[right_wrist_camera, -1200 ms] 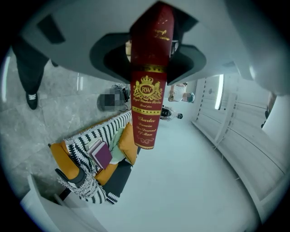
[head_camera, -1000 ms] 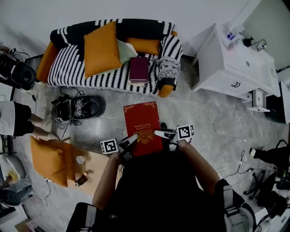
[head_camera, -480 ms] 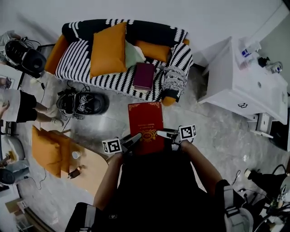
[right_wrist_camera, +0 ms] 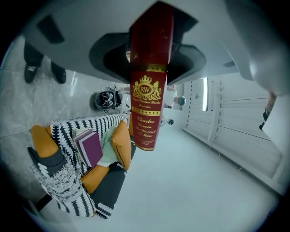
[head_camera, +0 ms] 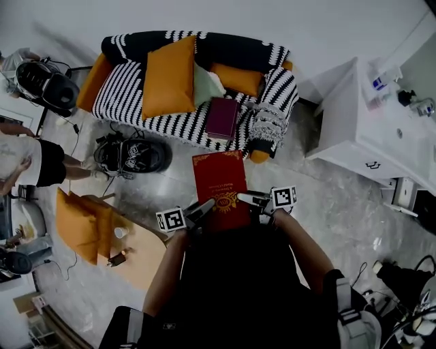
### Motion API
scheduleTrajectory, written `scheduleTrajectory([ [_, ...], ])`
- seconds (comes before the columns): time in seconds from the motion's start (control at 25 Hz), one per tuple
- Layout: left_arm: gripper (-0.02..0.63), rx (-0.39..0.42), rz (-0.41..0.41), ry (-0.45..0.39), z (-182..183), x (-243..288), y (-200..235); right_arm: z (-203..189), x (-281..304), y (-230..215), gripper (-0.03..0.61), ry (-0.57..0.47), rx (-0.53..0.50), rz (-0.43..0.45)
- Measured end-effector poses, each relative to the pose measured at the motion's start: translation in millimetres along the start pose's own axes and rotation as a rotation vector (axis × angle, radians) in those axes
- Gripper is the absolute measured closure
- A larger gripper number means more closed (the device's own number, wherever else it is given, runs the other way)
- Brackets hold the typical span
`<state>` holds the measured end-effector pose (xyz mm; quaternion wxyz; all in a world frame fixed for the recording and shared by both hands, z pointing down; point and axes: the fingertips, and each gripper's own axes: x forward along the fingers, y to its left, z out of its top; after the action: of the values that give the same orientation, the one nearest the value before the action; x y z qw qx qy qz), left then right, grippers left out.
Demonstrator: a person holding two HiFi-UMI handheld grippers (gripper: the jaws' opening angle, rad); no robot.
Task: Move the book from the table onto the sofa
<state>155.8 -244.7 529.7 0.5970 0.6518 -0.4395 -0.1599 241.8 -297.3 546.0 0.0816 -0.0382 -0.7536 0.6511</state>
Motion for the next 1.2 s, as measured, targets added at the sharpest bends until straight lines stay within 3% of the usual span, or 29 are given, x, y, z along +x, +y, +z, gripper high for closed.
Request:
scheduleTrajectory([
  [0.24, 0.347, -0.031, -0.049, 0.06, 7, 21, 8, 10, -8, -13, 0.328, -0.058, 0.019, -0.064],
  [0.48, 0.342, 0.046, -0.1, 0.261, 32, 67, 10, 35, -25, -25, 0.328, -0.183, 0.061, -0.141],
  [0.68, 0.327, 0.109, -0.107, 0.346, 78, 80, 19, 71, 0, -24, 0.328, -0.214, 0.061, -0.191],
  [0.96, 0.322, 0.126, -0.132, 0.409, 153, 71, 49, 118, 64, -27, 0.328, -0.217, 0.025, -0.25],
  [1.2, 0.318, 0.121, -0.138, 0.481, 191, 67, 67, 139, 99, -30, 0.328, -0.274, 0.037, -0.281],
])
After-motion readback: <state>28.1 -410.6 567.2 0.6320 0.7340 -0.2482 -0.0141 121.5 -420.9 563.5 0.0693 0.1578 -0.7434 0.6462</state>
